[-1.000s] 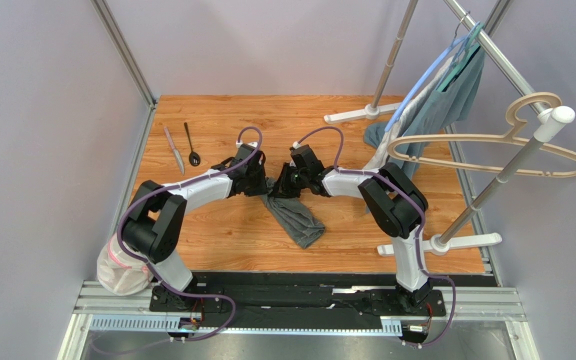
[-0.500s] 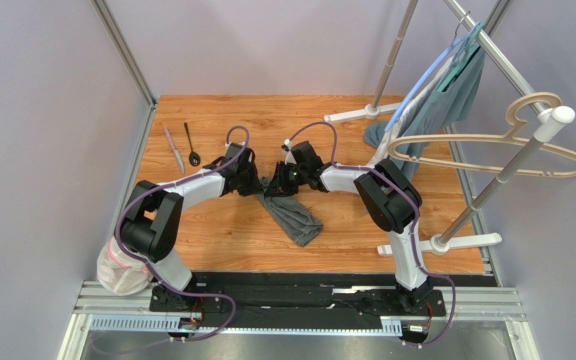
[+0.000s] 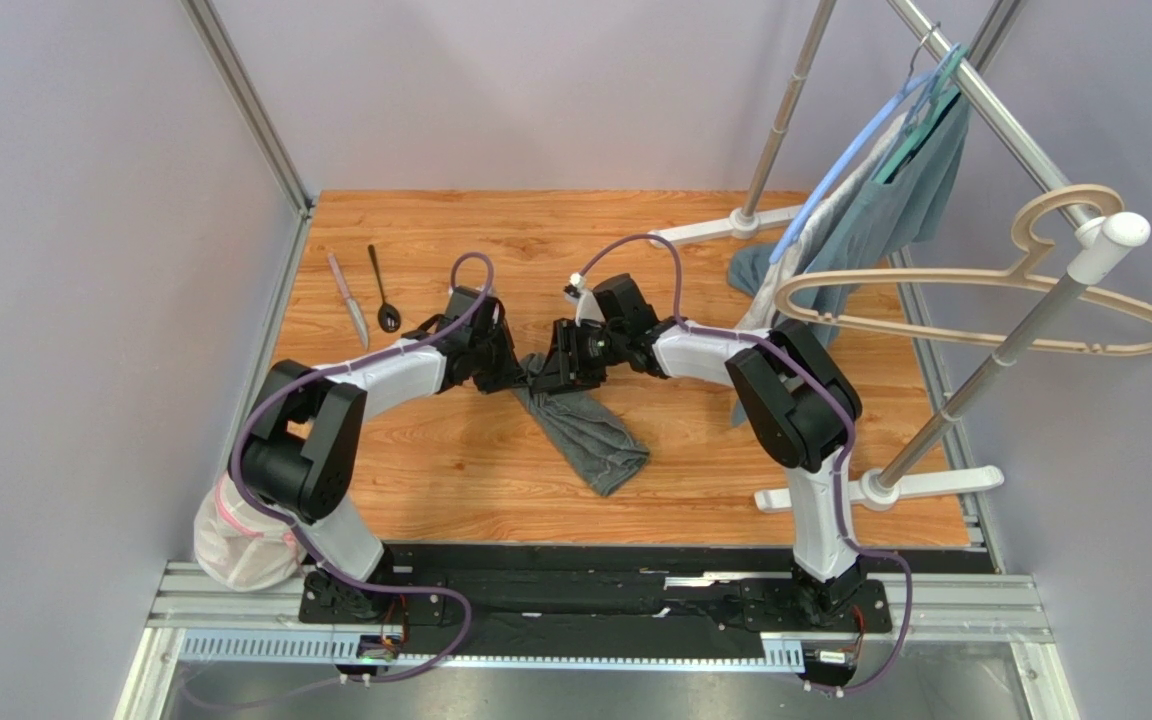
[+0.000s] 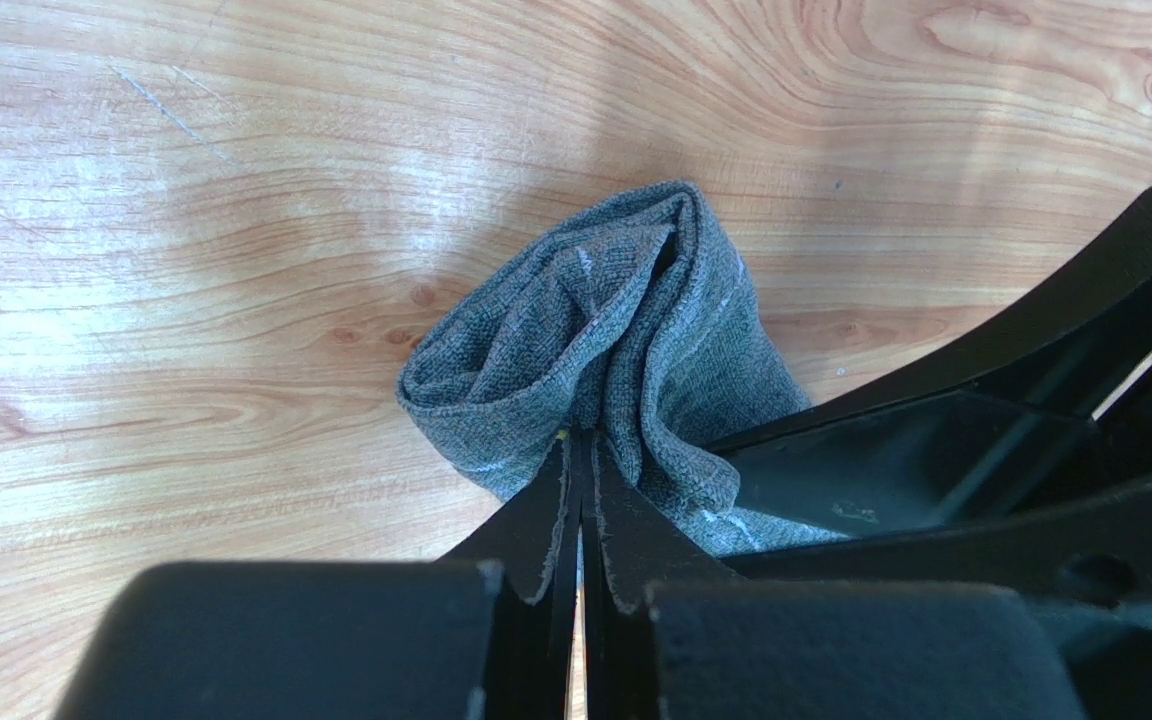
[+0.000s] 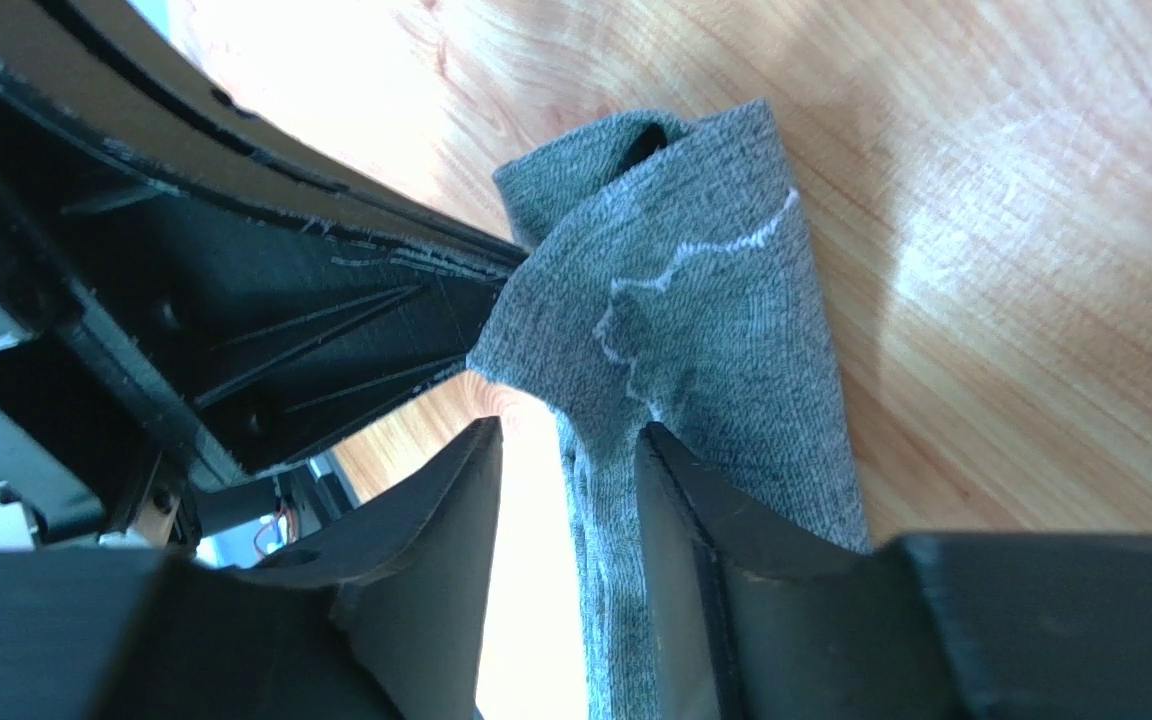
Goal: Fold the napkin into a case and place the utensils inside
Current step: Grasp the top corner of the smaller rectangle folded napkin from the folded napkin.
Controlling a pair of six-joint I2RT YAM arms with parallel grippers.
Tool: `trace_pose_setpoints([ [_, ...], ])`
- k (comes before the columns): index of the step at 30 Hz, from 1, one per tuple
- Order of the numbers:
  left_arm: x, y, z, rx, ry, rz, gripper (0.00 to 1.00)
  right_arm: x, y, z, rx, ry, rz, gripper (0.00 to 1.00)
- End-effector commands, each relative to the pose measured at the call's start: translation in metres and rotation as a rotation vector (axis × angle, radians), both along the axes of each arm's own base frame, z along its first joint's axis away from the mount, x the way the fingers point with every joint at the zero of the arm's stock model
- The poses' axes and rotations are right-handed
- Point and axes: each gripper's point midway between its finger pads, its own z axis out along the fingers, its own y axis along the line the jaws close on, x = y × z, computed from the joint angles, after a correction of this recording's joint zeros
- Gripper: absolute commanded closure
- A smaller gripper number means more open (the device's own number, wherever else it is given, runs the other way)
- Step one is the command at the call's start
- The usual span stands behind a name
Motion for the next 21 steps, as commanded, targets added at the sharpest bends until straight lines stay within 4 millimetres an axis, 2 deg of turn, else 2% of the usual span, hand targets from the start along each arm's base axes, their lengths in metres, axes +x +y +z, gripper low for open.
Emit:
trace_pose_setpoints([
  [1,0.004,-0.005,0.005,-0.037,-0.018,-0.004,1.0,0.003,0.001,0.033,0.077,-0.079,0.031,0.54],
  [13,0.003,-0.004,0.004,-0.03,-0.015,-0.008,1.0,0.016,0.003,0.054,0.148,-0.097,0.012,0.56],
  [17,0.005,-0.004,0.003,-0.026,-0.014,-0.005,1.0,0.021,-0.002,0.049,0.143,-0.084,-0.01,0.56],
  [21,0.004,-0.004,0.003,-0.033,-0.012,-0.007,1.0,0.025,-0.004,0.045,0.151,-0.073,-0.019,0.64],
])
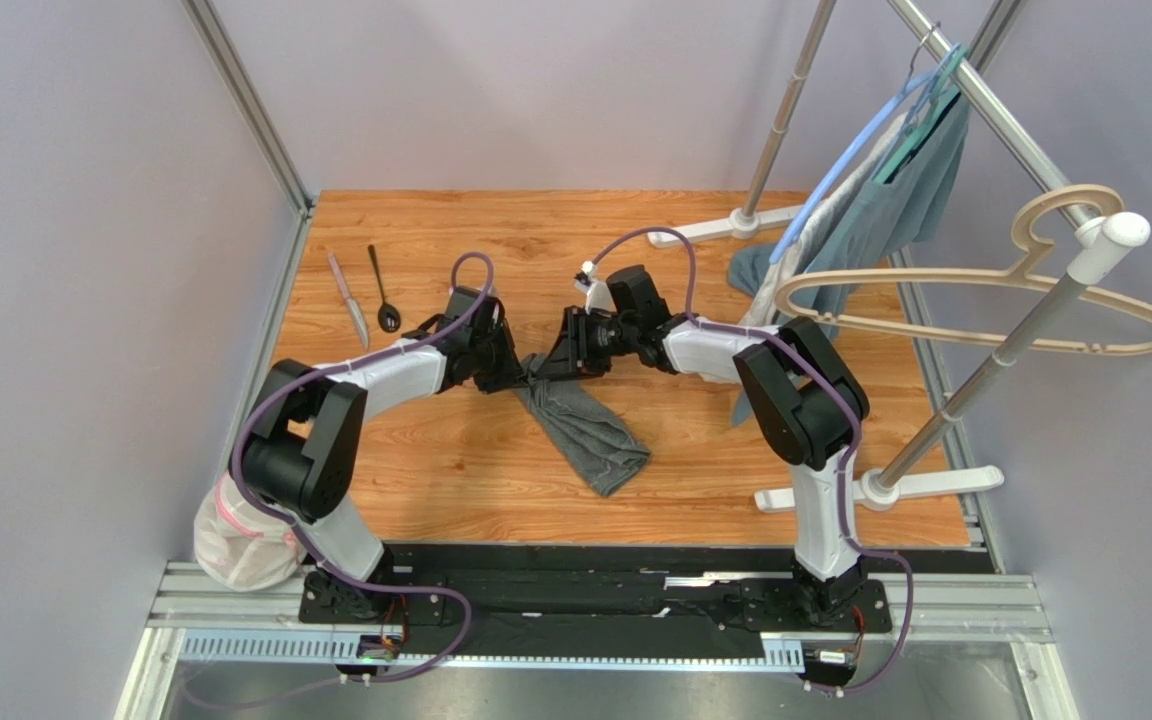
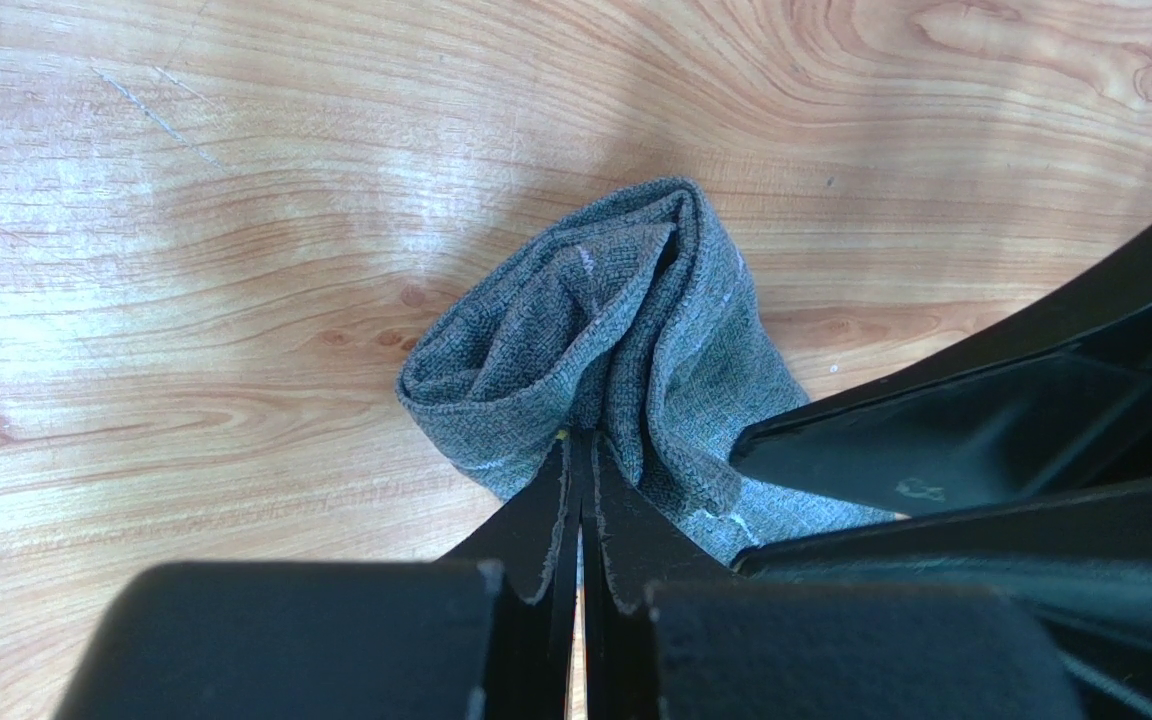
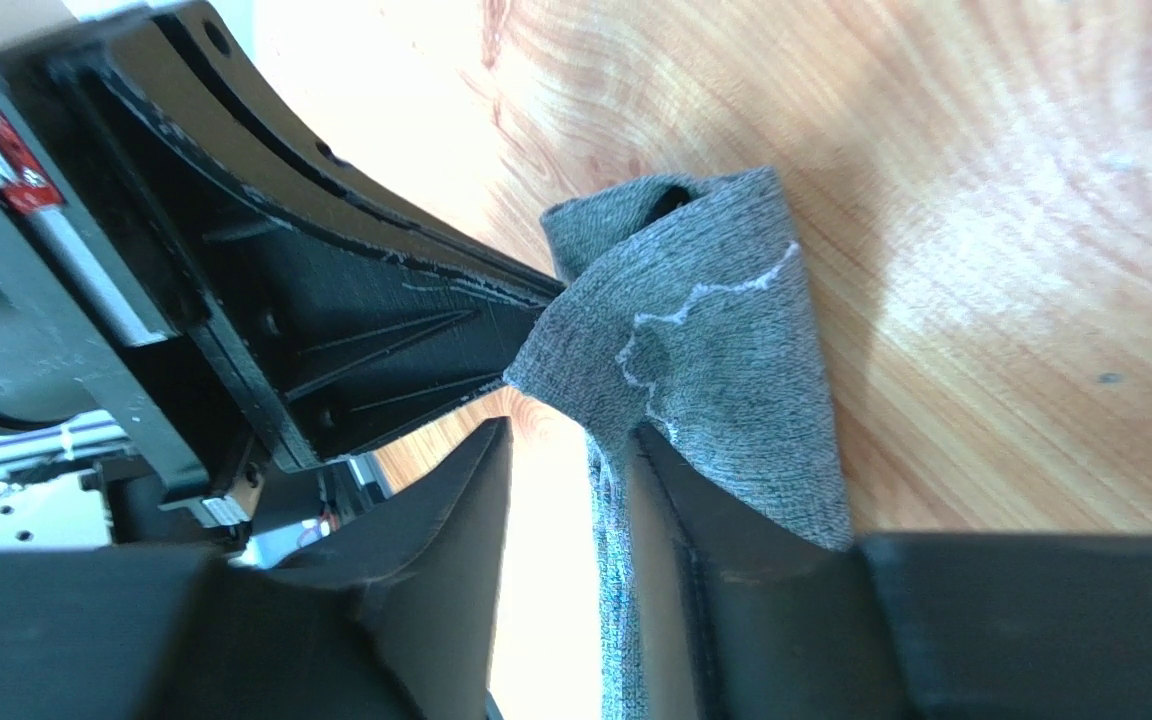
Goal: Fold the napkin into a case and place the utensils inside
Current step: Grasp the top corner of the smaller rectangle folded napkin from the folded napkin.
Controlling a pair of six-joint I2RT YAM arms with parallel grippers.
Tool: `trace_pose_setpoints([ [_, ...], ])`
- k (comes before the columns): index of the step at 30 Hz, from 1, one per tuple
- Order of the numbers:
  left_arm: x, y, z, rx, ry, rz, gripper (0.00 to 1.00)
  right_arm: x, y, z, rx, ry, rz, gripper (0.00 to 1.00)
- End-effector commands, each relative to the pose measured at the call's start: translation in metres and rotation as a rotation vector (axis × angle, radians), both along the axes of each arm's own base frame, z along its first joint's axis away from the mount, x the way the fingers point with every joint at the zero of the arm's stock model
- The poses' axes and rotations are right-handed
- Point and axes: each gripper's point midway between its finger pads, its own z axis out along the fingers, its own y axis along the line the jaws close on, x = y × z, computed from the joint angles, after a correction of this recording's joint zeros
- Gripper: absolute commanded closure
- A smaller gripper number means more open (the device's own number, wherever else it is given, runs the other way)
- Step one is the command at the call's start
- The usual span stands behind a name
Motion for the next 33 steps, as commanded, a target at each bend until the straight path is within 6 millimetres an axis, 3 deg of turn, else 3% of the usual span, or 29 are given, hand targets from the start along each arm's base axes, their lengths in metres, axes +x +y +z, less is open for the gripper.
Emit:
trace_pose_setpoints([
  [1,0.003,-0.003,0.003,-0.021,-0.013,-0.002,1.0,0.013,0.003,0.029,0.062,-0.071,-0.008,0.66],
  [4,0.004,-0.002,0.004,-0.019,-0.016,-0.001,1.0,0.016,0.003,0.028,0.063,-0.075,-0.01,0.78],
  [10,0.005,-0.003,0.005,-0.024,-0.019,-0.003,1.0,0.019,0.006,0.018,0.06,-0.057,-0.007,0.85],
  [18,0.005,-0.007,0.011,-0.042,-0.029,-0.016,1.0,0.012,0.026,0.005,0.125,0.013,0.007,0.99],
  [24,0.004,-0.013,0.018,-0.073,-0.038,-0.039,1.0,0.006,0.034,-0.01,0.148,0.067,-0.031,1.0],
  [29,-0.002,-0.019,0.024,-0.121,-0.033,-0.056,1.0,0.01,0.025,-0.028,0.12,0.092,-0.149,1.0],
  [33,-0.007,-0.025,0.034,-0.172,-0.028,-0.061,1.0,0.016,0.024,-0.03,0.109,0.097,-0.234,1.0],
])
